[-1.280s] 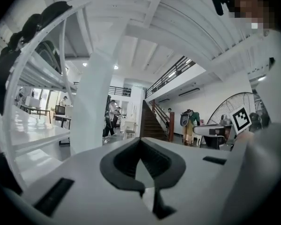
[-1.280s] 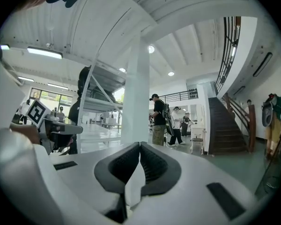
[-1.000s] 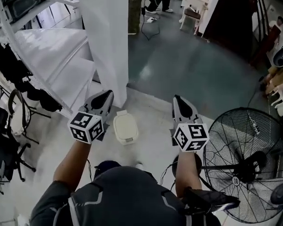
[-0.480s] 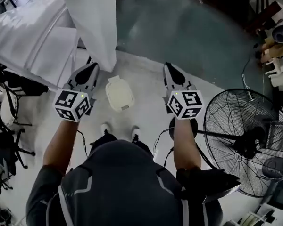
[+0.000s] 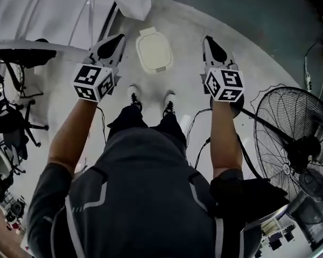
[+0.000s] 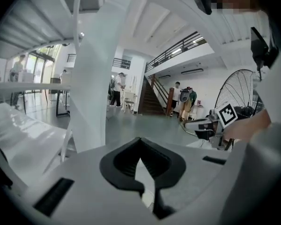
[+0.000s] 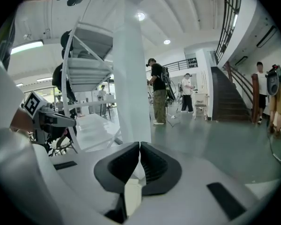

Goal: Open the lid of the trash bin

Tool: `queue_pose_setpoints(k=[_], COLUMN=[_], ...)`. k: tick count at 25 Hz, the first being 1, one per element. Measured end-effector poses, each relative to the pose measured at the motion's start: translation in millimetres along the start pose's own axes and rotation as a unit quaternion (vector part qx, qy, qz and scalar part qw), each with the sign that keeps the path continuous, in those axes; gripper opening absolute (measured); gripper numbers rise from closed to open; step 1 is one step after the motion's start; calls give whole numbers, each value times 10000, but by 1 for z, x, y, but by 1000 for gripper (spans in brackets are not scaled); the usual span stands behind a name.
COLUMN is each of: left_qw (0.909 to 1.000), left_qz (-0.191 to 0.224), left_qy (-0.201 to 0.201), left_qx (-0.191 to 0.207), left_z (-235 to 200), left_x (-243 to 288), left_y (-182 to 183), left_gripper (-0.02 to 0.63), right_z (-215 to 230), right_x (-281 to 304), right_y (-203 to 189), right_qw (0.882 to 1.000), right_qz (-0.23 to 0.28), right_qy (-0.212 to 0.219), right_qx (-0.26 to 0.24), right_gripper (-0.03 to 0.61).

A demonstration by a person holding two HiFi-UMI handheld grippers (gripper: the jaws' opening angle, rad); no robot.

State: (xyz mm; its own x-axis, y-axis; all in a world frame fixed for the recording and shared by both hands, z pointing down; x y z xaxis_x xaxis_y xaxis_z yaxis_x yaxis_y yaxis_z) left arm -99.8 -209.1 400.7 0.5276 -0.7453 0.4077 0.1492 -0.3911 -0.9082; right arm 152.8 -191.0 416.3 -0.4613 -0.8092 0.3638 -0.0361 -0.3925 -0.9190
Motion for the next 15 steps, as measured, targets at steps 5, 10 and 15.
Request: queue_pose_setpoints(k=[5, 10, 15], left_qw=[9990, 9964, 9903], left_qz=[-367, -649, -1106], left_qy=[-80, -30, -155], left_qx=[-239, -546, -829], left_z=[-12, -18, -15], left_x=[27, 47, 66], left_y=[-58, -112, -172], left_gripper=[8, 8, 9], right_z=[3, -3, -13], right_x=[34, 61, 85], right_y=[-68, -144, -217], right_qw=[9984, 9933, 9856], right_qz=[-532, -1072, -1559], right_qy=[81, 208, 388], right_qx=[171, 380, 521], right_gripper=[29, 29, 29])
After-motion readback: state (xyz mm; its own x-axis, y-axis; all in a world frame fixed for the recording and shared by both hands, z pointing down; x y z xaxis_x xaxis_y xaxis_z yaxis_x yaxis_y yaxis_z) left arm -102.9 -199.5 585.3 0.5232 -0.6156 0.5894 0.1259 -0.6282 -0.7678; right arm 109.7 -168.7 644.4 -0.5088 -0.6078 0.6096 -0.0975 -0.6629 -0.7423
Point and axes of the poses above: the fingertips, and each gripper's own axes: x forward along the fingers, z to its right, y out of its top, the point moved 1 cm from there along -x, backward along the fingers, and after that the axes turned 9 degrees about y, right-handed, at the moved point
